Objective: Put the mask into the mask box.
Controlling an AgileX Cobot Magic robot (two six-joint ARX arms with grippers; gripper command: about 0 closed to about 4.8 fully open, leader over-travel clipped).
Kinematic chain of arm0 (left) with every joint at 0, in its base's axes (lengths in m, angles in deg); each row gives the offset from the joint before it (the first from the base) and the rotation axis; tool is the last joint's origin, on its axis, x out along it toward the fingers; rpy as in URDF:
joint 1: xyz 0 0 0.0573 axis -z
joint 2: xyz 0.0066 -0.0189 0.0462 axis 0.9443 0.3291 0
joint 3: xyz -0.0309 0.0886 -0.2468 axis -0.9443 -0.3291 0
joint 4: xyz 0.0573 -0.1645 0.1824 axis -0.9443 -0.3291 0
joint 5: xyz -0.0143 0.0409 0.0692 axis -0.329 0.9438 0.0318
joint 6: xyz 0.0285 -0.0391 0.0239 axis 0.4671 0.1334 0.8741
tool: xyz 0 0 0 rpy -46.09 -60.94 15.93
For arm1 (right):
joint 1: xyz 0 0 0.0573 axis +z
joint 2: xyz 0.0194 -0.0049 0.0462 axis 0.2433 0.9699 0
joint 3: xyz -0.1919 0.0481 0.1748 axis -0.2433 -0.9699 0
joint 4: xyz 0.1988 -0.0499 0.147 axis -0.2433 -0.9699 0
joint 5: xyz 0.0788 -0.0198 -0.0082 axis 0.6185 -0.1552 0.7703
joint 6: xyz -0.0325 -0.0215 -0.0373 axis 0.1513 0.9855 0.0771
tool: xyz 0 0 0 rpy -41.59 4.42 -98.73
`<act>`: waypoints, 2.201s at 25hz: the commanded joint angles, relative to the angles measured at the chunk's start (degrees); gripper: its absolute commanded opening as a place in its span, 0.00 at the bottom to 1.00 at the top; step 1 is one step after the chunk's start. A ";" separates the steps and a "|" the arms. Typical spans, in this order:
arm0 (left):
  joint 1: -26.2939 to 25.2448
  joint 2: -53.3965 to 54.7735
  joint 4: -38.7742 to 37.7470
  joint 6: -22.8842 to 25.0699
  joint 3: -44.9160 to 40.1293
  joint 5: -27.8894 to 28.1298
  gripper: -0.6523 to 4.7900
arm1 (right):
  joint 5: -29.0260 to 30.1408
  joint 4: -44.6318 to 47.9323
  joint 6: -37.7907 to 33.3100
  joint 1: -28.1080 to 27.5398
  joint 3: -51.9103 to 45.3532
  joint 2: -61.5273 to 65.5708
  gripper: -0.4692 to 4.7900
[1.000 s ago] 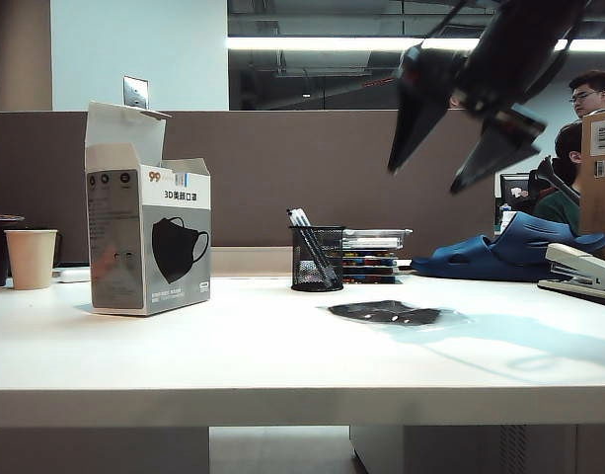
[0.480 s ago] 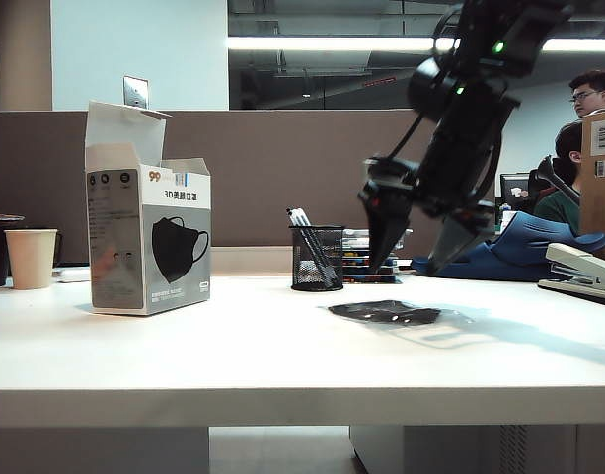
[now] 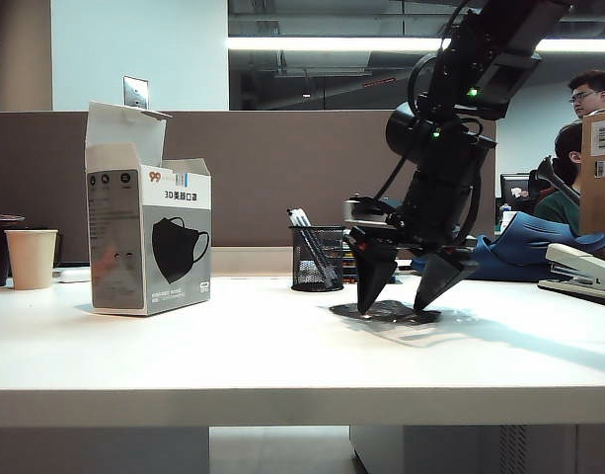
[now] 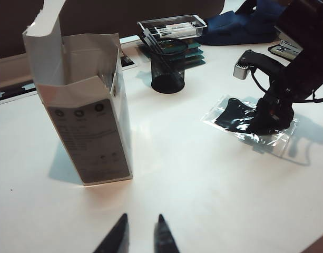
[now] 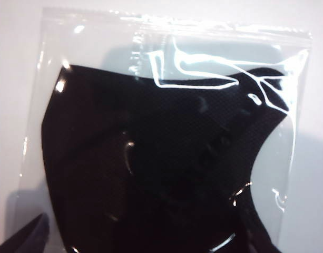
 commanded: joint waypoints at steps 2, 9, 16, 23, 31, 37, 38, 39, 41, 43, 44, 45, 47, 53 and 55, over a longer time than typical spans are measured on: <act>-0.15 -0.11 3.54 0.04 0.28 -0.09 0.23 | 0.07 -2.49 -0.11 0.20 -0.33 2.29 0.77; -0.15 0.66 11.08 0.02 0.28 -0.07 0.23 | 0.48 -2.84 -0.11 0.20 -0.33 2.78 0.23; -0.15 6.12 17.25 0.07 0.28 0.17 0.35 | 0.70 -2.80 -0.09 0.20 1.07 2.71 0.08; -0.13 16.85 33.38 0.02 0.31 4.90 0.48 | 11.58 -2.99 -0.15 0.22 11.78 2.71 0.08; -0.13 36.61 42.16 0.04 8.61 4.87 0.48 | 22.62 1.68 -2.10 0.26 20.81 2.71 0.08; -0.13 47.56 42.56 0.33 15.52 6.99 0.48 | 26.93 10.05 -10.03 0.72 21.22 2.71 0.08; -0.13 48.35 42.56 0.94 16.20 8.09 0.48 | 28.11 10.08 -10.03 0.76 21.35 2.69 0.08; -0.15 49.09 42.58 1.75 17.11 9.22 0.47 | 30.29 10.19 -9.99 0.96 21.46 2.67 0.08; -0.15 50.38 43.80 1.75 17.86 10.27 0.47 | 31.54 11.13 -9.97 1.73 21.57 2.64 0.08; -0.15 51.28 44.37 1.75 17.86 10.25 0.47 | 31.54 12.09 -9.99 2.36 21.57 2.64 0.08; -0.15 52.00 45.24 1.75 17.86 10.25 0.47 | 31.54 12.50 -9.99 2.86 21.57 2.64 0.08; -0.15 52.37 45.62 1.75 17.88 10.23 0.47 | 31.61 12.87 -10.01 2.89 21.59 2.64 0.08; -0.15 53.51 46.73 1.75 18.12 10.25 0.47 | 31.63 13.29 -10.01 3.39 21.59 2.60 0.08; -0.13 56.85 51.04 1.49 18.60 10.19 0.45 | 33.11 13.42 -10.05 4.11 21.59 2.47 0.08; -0.11 58.01 52.98 1.51 18.62 9.16 0.43 | 33.86 13.99 -10.05 4.44 21.59 2.47 0.08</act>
